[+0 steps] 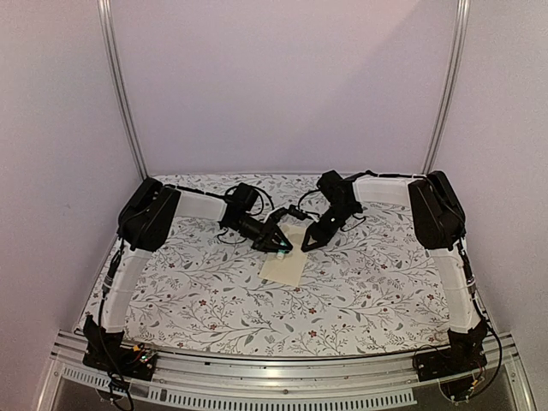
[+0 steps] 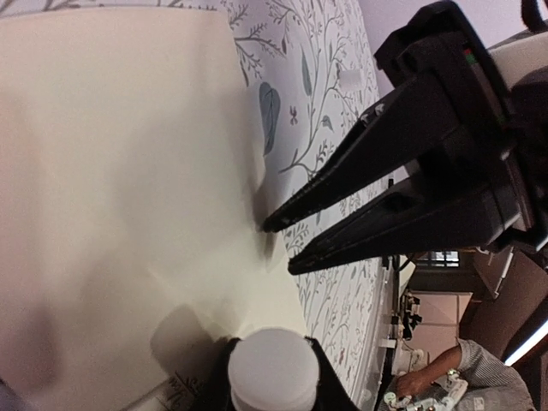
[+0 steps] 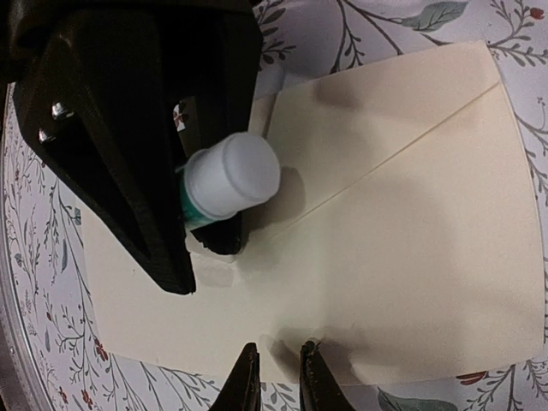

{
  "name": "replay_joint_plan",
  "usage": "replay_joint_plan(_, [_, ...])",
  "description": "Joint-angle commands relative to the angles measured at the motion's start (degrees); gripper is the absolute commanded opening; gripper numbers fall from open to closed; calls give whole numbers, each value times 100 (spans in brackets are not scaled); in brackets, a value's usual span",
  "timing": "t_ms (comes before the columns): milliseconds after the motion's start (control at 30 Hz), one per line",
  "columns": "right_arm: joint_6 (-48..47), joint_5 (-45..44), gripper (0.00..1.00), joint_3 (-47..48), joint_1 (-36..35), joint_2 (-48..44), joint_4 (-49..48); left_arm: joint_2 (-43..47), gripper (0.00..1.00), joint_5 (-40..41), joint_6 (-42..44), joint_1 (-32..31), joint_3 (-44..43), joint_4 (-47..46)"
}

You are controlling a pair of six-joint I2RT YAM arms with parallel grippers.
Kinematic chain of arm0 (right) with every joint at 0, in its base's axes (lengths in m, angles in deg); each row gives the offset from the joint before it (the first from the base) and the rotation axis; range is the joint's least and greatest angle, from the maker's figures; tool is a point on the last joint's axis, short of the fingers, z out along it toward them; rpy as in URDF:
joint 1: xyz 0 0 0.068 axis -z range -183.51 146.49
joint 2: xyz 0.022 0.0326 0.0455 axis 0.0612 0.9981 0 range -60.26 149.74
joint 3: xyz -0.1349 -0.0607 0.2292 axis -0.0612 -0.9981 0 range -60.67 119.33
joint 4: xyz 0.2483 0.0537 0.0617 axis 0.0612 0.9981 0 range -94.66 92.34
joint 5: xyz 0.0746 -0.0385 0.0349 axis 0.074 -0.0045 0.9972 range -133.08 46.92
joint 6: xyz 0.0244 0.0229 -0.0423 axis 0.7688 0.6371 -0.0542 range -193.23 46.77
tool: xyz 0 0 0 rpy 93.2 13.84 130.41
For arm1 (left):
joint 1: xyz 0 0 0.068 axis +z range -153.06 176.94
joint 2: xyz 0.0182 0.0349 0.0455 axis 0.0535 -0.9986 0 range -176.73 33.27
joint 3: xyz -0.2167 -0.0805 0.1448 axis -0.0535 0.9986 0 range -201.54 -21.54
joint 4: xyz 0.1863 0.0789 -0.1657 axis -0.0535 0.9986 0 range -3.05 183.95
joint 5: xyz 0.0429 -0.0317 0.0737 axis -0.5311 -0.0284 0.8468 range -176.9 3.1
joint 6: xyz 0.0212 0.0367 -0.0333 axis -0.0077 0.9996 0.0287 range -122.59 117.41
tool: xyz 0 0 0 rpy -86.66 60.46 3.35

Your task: Place the letter into the envelope and seal it

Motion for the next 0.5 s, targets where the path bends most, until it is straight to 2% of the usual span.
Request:
replay_joint_plan(0, [57,-165,16,-158,-49,268,90,-174,0,172,-47,-106,-16,13])
replay_joint_plan(467, [186,-415,15,-211,29,275,31,320,0,272,421,-77,944,347])
